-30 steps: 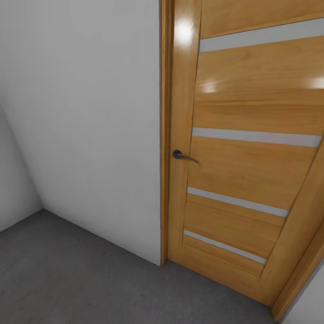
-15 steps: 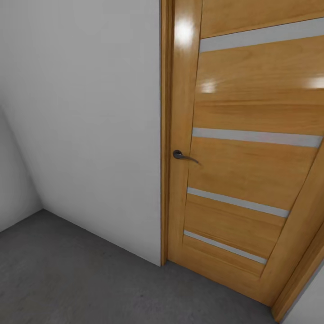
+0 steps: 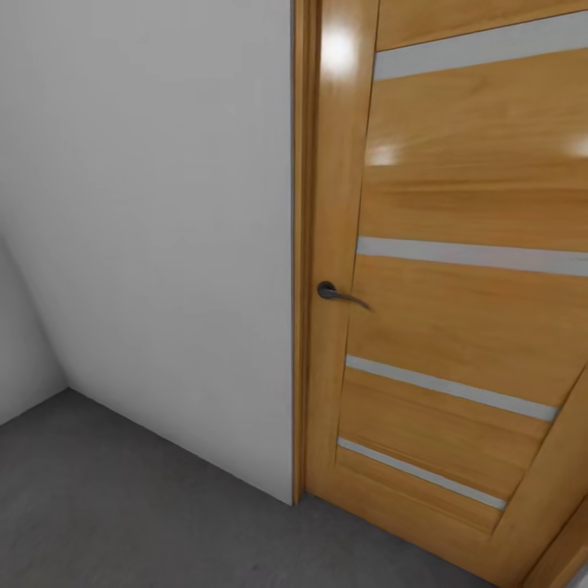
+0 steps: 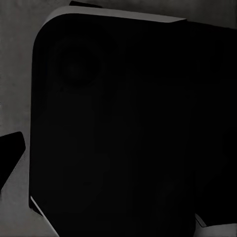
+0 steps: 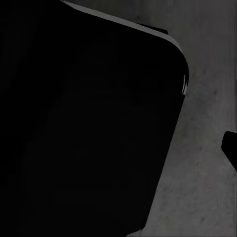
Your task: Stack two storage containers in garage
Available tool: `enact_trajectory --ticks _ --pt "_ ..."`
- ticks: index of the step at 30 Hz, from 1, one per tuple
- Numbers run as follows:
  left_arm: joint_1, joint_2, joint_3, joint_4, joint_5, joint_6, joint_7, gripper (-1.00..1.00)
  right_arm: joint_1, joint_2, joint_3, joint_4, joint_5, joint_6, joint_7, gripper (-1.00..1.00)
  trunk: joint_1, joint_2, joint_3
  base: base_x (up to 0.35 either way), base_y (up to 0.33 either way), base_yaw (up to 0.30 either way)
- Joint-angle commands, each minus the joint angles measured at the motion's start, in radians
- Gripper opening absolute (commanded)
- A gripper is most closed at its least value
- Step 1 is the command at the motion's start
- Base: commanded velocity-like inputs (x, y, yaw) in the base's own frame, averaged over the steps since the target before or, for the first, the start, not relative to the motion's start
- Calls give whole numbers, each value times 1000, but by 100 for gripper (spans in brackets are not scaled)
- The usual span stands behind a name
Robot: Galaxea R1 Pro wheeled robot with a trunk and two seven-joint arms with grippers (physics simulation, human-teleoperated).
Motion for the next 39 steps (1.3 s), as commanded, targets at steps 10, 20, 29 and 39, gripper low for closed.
enact_trajectory --ticks 10,20,29,39 --pt "0 0 2 0 9 -1 -1 100 0 -1 5 0 1 7 12 100 1 0 -1 184 0 -91" --pt "0 1 2 -1 10 -1 -1 100 0 -1 5 0 0 8 14 100 1 0 -1 5 0 -249" --pt "0 1 2 -1 10 -1 0 100 0 -1 5 0 0 3 14 100 1 0 -1 0 0 -254" --pt "0 1 2 -1 10 -1 1 100 0 -2 5 0 0 2 13 100 1 0 -1 5 0 -255"
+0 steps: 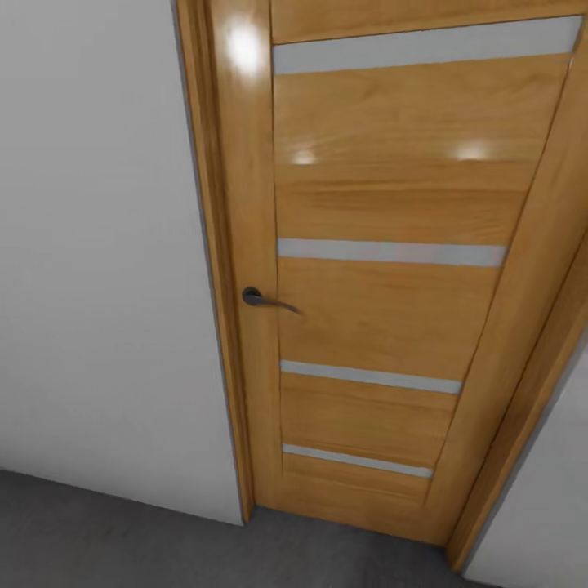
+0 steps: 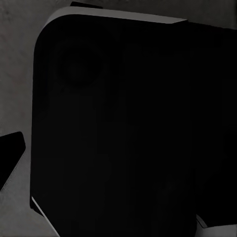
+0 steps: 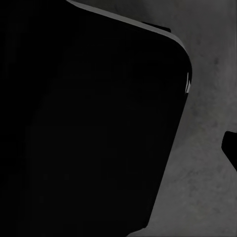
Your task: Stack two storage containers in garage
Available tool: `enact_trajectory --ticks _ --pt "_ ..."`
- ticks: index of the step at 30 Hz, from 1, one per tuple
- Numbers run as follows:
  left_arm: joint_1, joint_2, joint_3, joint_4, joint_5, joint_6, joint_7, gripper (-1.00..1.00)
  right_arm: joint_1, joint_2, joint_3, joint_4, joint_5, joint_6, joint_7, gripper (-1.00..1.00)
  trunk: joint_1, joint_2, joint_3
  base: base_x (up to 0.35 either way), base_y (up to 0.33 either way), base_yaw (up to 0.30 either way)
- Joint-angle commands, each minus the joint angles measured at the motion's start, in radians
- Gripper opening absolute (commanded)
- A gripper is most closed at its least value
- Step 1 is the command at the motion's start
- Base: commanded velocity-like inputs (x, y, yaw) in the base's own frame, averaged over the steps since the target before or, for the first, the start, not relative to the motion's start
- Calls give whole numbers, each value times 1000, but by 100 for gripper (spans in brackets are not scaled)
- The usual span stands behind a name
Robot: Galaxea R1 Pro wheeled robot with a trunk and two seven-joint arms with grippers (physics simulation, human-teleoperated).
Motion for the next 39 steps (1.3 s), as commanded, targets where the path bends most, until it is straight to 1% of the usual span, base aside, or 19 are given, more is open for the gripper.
enact_trajectory --ticks 1,6,16,26,31,39 --pt "0 0 2 0 8 -1 -1 100 0 0 6 -1 2 -1 0 100 0 0 -1 67 0 -238" --pt "0 0 2 0 8 -1 -2 100 0 0 7 -1 2 2 -4 100 0 0 -1 185 42 -117" --pt "0 0 2 0 8 -1 -2 100 0 0 14 -1 8 -1 -1 100 0 0 -1 260 72 -13" --pt "0 0 2 0 8 -1 -2 100 0 -1 18 -1 11 1 -2 100 0 0 -1 29 7 0" --pt "0 0 2 0 8 -1 -1 100 0 0 12 -1 5 -2 -8 100 0 0 -1 1 0 -2" --pt "0 0 2 0 8 -1 -1 100 0 0 7 -1 1 4 -10 100 0 0 -1 0 0 -155"
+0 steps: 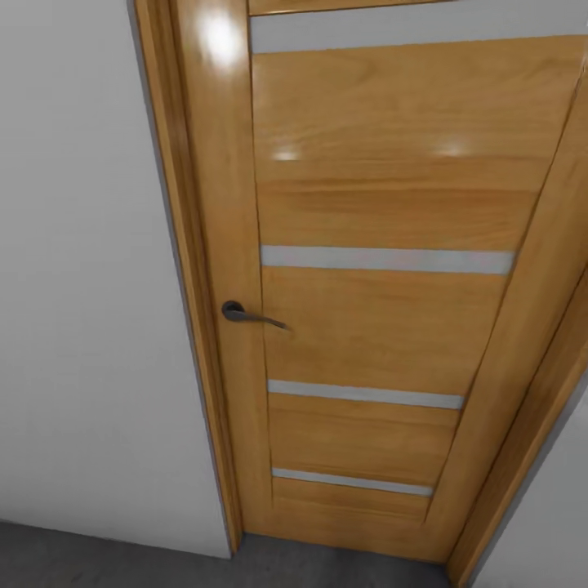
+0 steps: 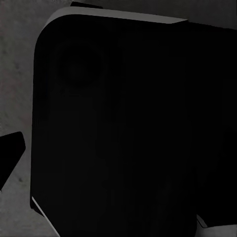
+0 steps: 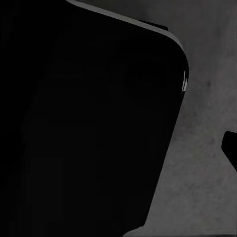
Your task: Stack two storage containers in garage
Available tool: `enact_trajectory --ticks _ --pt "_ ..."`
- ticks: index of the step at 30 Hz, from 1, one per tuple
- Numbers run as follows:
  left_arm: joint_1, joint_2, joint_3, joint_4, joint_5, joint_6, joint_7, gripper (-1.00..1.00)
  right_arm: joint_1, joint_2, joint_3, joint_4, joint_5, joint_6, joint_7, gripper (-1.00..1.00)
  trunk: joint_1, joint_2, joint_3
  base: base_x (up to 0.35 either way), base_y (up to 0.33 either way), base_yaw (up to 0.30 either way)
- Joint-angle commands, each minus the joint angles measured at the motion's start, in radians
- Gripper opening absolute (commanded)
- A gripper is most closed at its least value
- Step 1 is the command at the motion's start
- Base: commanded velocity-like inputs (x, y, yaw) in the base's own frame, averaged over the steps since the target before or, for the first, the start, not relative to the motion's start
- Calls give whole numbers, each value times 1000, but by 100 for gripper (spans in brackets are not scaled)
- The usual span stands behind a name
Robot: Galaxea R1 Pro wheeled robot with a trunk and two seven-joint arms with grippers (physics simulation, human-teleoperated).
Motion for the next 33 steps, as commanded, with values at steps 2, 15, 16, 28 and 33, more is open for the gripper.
enact_trajectory --ticks 2,15,16,28,33 --pt "0 0 2 0 8 -1 -1 100 0 0 6 0 2 -1 0 100 0 0 -1 0 0 -223" --pt "0 -1 2 0 8 -1 -1 100 0 0 6 0 3 2 0 100 0 0 -1 0 0 -130" --pt "0 -1 2 0 8 -1 -1 100 0 0 6 0 3 3 0 100 0 0 -1 0 -9 -10" --pt "0 0 2 0 8 -1 -1 100 0 0 7 0 4 4 -3 100 0 0 -1 0 -101 -3" --pt "0 0 2 0 8 -1 -1 100 0 0 7 0 5 4 -3 100 0 0 -1 0 -26 0"
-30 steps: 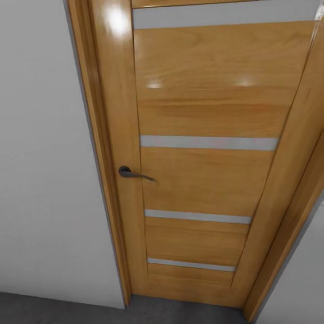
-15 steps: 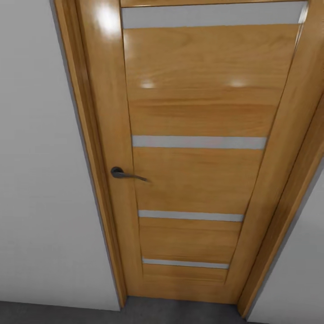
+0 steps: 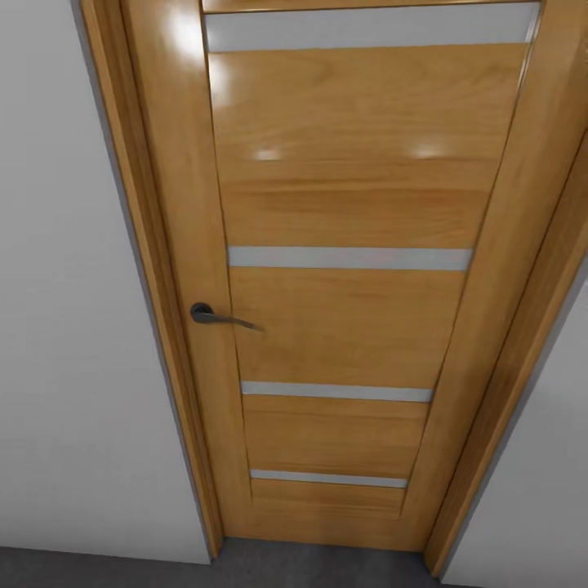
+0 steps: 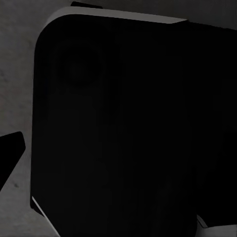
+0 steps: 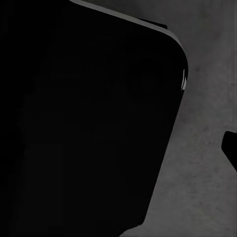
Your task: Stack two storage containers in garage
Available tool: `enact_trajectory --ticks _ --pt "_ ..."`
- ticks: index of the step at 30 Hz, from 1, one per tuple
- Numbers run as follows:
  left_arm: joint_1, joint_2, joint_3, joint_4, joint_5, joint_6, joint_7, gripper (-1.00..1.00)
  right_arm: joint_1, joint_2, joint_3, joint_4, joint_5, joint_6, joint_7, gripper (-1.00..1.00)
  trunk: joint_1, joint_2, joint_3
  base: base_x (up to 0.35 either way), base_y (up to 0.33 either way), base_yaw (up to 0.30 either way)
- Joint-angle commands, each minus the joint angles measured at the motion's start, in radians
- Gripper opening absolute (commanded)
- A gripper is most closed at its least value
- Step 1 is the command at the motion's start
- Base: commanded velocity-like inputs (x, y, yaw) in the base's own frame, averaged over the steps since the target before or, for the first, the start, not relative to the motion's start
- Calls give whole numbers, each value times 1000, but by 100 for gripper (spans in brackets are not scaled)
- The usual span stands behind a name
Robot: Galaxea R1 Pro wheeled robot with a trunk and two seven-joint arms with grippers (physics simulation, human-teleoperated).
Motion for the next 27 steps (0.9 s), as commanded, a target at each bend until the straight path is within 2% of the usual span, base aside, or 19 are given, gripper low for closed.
enact_trajectory --ticks 1,27 --pt "0 0 2 0 8 -1 -1 100 0 0 6 0 3 -2 0 100 0 0 -1 0 -134 0" --pt "0 0 2 0 8 -1 -1 100 0 -1 17 0 15 -14 3 100 0 0 -1 0 -16 0"
